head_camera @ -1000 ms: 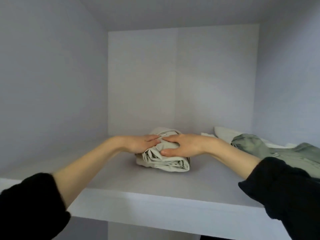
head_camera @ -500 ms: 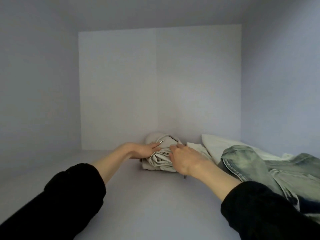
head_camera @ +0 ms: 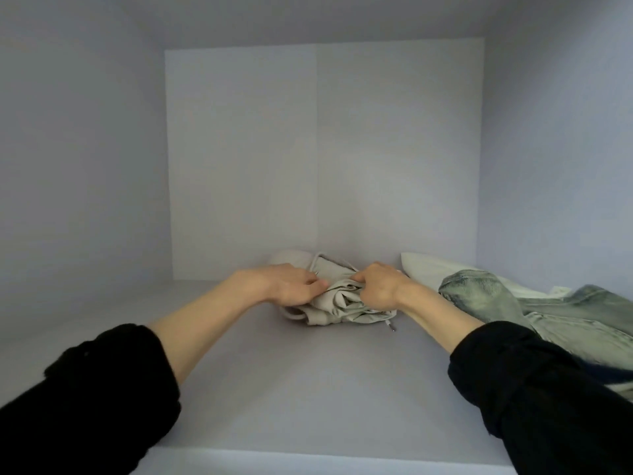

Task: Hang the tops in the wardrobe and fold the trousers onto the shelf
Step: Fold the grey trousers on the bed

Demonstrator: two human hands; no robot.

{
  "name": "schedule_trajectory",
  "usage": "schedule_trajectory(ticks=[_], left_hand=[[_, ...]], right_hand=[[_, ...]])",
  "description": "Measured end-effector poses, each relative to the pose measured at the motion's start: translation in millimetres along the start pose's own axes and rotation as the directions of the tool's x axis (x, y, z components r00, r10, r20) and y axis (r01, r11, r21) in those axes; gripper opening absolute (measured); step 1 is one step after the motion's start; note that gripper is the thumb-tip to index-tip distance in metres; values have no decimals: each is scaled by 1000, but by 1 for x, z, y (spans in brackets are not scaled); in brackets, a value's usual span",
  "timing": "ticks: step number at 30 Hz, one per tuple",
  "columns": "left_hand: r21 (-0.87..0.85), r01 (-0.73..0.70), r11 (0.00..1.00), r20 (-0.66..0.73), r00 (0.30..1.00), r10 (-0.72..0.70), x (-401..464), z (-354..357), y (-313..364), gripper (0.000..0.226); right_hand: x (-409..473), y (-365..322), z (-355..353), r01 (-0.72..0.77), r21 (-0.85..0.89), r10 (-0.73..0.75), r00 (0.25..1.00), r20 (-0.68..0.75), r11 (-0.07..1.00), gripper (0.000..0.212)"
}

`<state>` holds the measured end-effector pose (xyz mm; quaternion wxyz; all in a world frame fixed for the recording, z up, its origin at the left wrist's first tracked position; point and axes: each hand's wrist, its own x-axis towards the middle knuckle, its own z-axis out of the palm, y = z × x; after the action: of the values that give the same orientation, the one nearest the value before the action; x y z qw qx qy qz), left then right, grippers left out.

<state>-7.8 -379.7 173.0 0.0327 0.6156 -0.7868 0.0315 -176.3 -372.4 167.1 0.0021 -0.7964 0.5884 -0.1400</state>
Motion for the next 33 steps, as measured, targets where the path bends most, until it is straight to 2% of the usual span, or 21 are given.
schedule_trajectory(ticks=[4, 6, 8, 11, 13, 16, 19, 21, 25, 28, 33], left_hand=[[53, -57, 997, -75, 995, 61, -9, -6, -2, 43], [54, -57, 997, 4, 998, 57, -7, 0, -7, 57], [120, -10, 993, 52, 999, 4, -1, 9, -7, 73], [261, 131, 956, -4, 991, -134, 17, 18, -1, 68], [307, 226, 924, -40, 973, -225, 29, 24, 8, 65], [342, 272, 899, -95, 962, -255, 51, 32, 15, 64], [398, 265, 878, -164, 962, -216, 68, 32, 17, 64], [391, 283, 876, -204, 955, -217, 73, 36, 19, 64], [242, 297, 924, -238, 941, -240, 89, 45, 30, 65], [135, 208, 969, -186, 966, -181, 95, 46, 33, 69], [91, 154, 984, -68, 987, -148, 73, 47, 27, 68]], right_hand=[[11, 1, 0, 21, 116, -24, 1000, 19, 993, 52], [18, 2, -1, 6, 98, -2, 999, -38, 995, 52], [21, 4, -3, -40, 140, 55, 992, -110, 989, 56], [17, 11, -7, -72, 106, 97, 962, -256, 992, 52], [13, 16, -5, -109, -2, 104, 953, -285, 994, 47], [15, 25, 7, -158, -176, 137, 982, -126, 972, 41], [26, 36, 17, -191, -227, 209, 976, 59, 955, 54], [29, 37, 19, -192, -245, 228, 965, 127, 950, 49], [36, 37, 23, -183, -264, 228, 962, 150, 947, 43], [43, 40, 27, -198, -275, 246, 958, 149, 941, 48], [38, 37, 27, -221, -279, 271, 950, 154, 935, 52]])
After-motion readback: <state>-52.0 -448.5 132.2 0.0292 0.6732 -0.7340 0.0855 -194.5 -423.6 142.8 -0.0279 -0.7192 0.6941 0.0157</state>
